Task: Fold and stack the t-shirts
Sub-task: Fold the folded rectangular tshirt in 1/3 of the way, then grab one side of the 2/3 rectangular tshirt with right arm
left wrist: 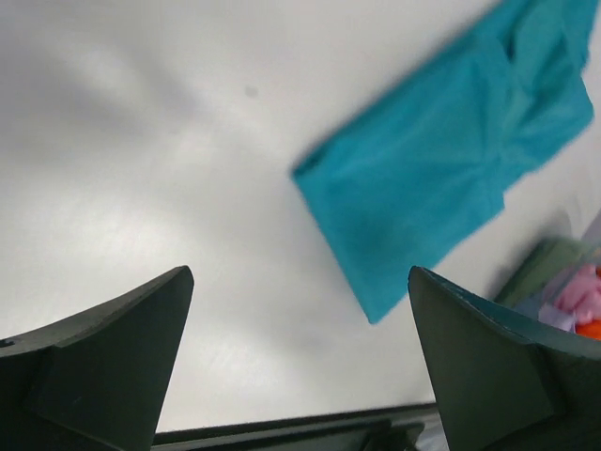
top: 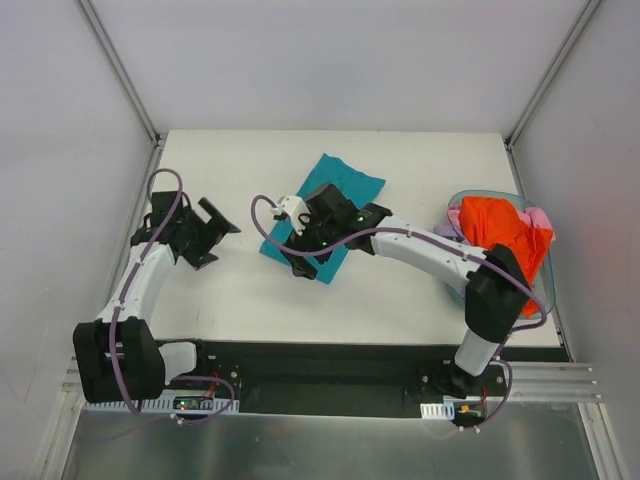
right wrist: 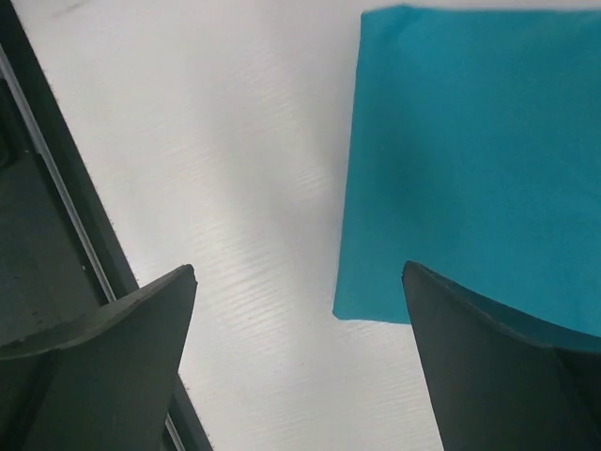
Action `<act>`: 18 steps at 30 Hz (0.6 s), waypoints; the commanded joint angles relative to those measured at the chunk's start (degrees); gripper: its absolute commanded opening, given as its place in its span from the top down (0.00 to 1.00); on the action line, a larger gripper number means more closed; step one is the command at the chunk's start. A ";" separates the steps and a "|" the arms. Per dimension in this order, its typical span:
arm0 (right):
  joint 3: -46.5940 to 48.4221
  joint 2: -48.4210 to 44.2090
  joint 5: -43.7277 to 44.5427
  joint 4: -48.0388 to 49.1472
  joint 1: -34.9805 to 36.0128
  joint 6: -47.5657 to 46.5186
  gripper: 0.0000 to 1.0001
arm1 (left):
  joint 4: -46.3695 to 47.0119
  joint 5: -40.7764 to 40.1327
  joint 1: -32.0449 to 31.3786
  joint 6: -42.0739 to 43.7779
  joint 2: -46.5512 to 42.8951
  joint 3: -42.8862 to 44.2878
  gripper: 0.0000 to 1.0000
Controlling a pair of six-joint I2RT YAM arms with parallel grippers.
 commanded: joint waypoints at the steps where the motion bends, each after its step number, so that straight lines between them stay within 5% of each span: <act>1: 4.27 7.87 1.82 -5.15 -0.57 -0.52 0.06 | -8.69 -4.02 9.71 2.17 -4.84 -5.58 0.01; 18: 19.22 28.97 13.59 -9.01 3.21 -3.42 0.47 | -12.04 -6.48 13.33 2.35 -8.27 -5.68 0.01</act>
